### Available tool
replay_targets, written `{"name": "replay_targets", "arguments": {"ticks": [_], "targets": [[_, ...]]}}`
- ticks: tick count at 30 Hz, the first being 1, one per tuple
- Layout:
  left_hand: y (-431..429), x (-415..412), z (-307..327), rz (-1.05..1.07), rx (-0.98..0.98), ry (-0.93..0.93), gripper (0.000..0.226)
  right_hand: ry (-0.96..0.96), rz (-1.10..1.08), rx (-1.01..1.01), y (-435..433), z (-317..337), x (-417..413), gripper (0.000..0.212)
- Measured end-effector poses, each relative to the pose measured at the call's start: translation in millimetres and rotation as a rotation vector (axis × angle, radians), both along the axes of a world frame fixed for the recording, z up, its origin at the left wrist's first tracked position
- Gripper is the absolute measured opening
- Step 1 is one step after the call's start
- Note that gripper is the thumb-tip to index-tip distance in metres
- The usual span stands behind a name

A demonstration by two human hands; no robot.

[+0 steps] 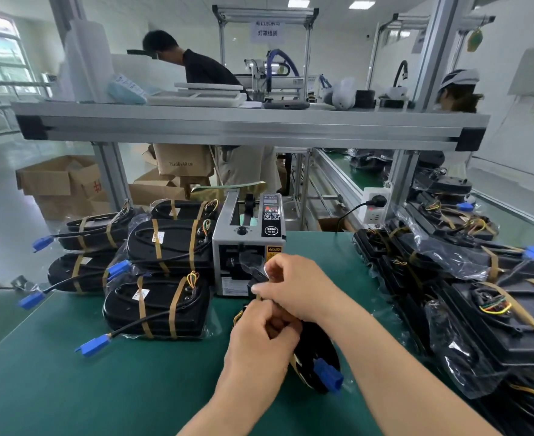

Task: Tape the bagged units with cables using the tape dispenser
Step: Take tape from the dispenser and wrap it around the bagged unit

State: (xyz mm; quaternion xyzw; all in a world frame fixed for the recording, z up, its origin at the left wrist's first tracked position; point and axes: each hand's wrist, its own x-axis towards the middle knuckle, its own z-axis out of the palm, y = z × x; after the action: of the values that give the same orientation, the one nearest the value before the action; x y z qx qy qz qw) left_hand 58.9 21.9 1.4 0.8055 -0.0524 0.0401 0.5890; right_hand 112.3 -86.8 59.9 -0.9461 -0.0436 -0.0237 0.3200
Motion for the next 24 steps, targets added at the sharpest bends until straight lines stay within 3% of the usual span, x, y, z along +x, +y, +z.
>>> {"name": "replay_targets", "arguments": {"ticks": [2,6,12,21,24], "targets": [[14.9,6.0,9.6,-0.016,-0.092,0.035,0.005,0.083,0.023,0.053,-1.1,-6.5,5.0,0.036],[44.0,54.9,22.4,0.240,-0.479,0.255,0.014,0.051,-0.086,-0.001,-11.9,-14.9,9.2,0.032],[33.0,116.5,15.4,0.259,-0.617,0.561,0.017,0.013,-0.205,-0.067,-24.1,-16.9,6.8,0.032],[16.6,142.8,15.3,0.413,-0.765,0.641,0.013,-0.010,-0.220,-0.017,-29.3,-20.6,6.7,0.036],[12.5,138.0,18.5,0.487,-0.810,0.578,0.016,-0.008,-0.200,0.013,-31.9,-20.5,4.5,0.042]]}}
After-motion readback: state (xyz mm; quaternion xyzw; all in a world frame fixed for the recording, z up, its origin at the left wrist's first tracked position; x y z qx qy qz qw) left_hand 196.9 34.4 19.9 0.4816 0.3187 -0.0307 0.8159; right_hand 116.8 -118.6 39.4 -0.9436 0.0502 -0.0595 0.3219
